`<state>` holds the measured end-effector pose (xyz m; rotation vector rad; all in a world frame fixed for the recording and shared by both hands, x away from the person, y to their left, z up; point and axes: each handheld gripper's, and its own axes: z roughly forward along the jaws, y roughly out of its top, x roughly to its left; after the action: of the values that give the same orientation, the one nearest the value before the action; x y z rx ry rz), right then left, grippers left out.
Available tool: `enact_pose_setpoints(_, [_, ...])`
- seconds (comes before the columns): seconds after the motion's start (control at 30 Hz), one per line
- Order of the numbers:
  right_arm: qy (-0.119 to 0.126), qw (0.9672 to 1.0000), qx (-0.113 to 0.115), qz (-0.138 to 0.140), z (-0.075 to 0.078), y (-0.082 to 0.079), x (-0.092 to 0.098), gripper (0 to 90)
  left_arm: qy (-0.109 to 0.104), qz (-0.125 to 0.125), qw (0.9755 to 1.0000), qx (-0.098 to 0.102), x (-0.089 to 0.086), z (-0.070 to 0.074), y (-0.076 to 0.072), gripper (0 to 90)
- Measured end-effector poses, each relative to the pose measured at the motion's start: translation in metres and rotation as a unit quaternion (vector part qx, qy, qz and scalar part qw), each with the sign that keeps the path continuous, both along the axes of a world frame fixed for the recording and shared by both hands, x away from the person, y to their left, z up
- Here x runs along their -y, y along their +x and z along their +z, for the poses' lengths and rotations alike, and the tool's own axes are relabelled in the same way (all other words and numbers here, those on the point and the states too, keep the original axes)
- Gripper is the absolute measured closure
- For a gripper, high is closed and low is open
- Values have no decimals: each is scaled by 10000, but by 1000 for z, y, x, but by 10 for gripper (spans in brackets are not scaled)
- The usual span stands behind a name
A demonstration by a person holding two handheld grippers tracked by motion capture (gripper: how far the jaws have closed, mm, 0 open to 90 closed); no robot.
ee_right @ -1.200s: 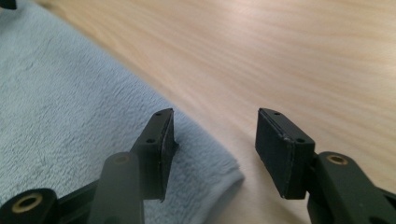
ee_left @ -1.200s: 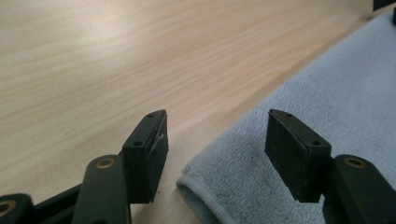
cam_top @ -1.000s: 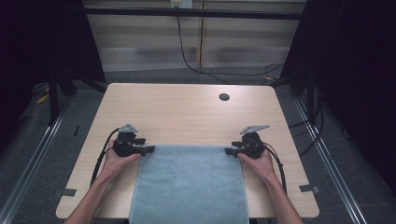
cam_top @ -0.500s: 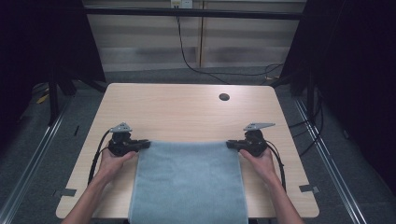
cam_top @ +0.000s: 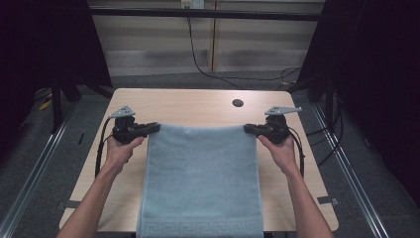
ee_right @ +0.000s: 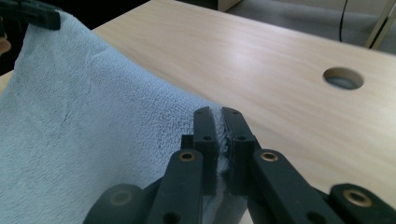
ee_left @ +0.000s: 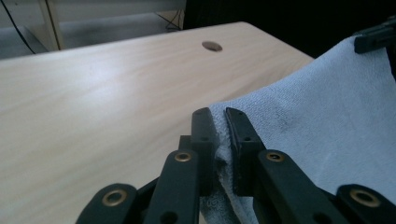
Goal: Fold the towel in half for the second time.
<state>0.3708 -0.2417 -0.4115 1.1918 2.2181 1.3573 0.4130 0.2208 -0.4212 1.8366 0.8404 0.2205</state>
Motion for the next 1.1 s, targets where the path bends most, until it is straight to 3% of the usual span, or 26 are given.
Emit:
enact_pose_setpoints(0.2, [72,9995,235,-184,26,14,6,858,-91,42,9997,230,7,28,14,828])
enact_pose_setpoints(0.33, [209,9984,429,-291,43,18,11,859,-268,40,9989,390,8,45,13,829])
enact_pose_setpoints(0.37, [296,9979,498,-292,47,17,12,859,-226,7,9987,453,9,47,11,829])
enact_pose_setpoints(0.43, [322,9978,525,-250,49,12,12,859,8,-130,9983,569,11,45,1,829])
enact_pose_setpoints(0.5, [190,9984,503,-168,45,4,11,859,-30,-171,9983,557,10,42,-4,829])
enact_pose_setpoints(0.6, [242,9985,478,-79,38,-7,12,859,-103,-256,9982,530,6,35,-15,829])
enact_pose_setpoints(0.67, [229,9987,450,-26,35,-14,14,859,-22,-292,9981,534,3,34,-21,829])
enact_pose_setpoints(0.77, [290,9986,447,44,31,-26,17,858,-138,-390,9976,553,-1,34,-35,829])
enact_pose_setpoints(0.87, [280,9984,469,135,30,-38,17,858,-50,-478,9969,618,-3,33,-49,829])
enact_pose_setpoints(1.03, [322,9979,494,275,24,-62,14,857,-86,-651,9963,553,-5,26,-73,829])
enact_pose_setpoints(1.1, [326,9978,471,338,18,-74,13,857,-61,-697,9966,441,-7,19,-83,828])
